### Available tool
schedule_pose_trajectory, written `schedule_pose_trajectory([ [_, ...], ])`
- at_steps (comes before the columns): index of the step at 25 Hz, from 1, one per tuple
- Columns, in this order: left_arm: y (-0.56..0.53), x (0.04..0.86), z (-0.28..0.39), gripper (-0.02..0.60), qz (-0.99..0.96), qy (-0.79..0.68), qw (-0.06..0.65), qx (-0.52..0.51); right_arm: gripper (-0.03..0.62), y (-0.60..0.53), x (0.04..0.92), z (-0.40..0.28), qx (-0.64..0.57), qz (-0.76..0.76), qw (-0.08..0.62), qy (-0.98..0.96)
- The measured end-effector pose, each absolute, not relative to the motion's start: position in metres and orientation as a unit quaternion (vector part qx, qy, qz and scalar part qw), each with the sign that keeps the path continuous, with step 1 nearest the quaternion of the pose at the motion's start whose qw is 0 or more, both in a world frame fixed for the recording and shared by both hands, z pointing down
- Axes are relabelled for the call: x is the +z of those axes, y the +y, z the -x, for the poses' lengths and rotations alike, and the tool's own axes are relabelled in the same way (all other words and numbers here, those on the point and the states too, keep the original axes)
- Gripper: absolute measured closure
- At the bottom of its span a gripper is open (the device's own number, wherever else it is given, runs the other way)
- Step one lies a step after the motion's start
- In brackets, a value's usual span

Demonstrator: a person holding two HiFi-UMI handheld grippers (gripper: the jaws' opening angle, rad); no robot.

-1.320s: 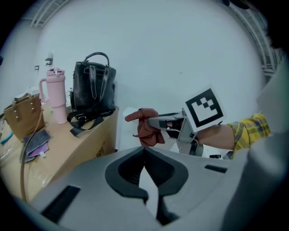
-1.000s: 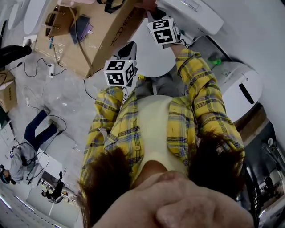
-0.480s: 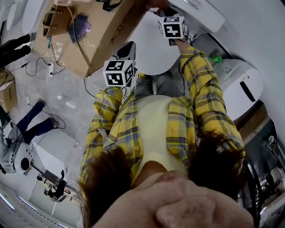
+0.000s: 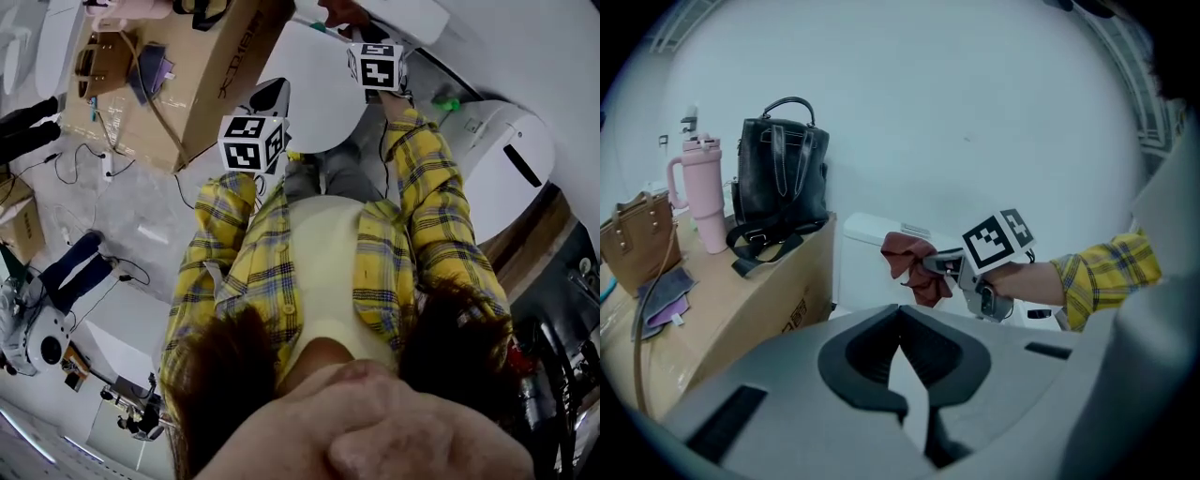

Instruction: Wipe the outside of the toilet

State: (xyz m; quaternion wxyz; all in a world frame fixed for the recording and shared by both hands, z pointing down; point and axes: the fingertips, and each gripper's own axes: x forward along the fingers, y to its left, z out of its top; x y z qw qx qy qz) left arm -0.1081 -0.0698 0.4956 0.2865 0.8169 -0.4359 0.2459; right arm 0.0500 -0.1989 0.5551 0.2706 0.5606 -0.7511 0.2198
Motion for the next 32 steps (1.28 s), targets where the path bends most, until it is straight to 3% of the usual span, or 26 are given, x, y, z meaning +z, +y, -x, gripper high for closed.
schedule_pose_trajectory([
  [24,-0.080,0.496,0.044,0.572,-0.854,-0.367,0.266,0.254,0.510,-0.113,0.560,-0.190,0.246,-0.661,0.269,-0.656],
  [32,-0.089,0.497,0.061,0.572,-0.843,-0.396,0.274,0.242,0.510,-0.101,0.522,-0.147,0.154,-0.597,0.291,-0.731],
])
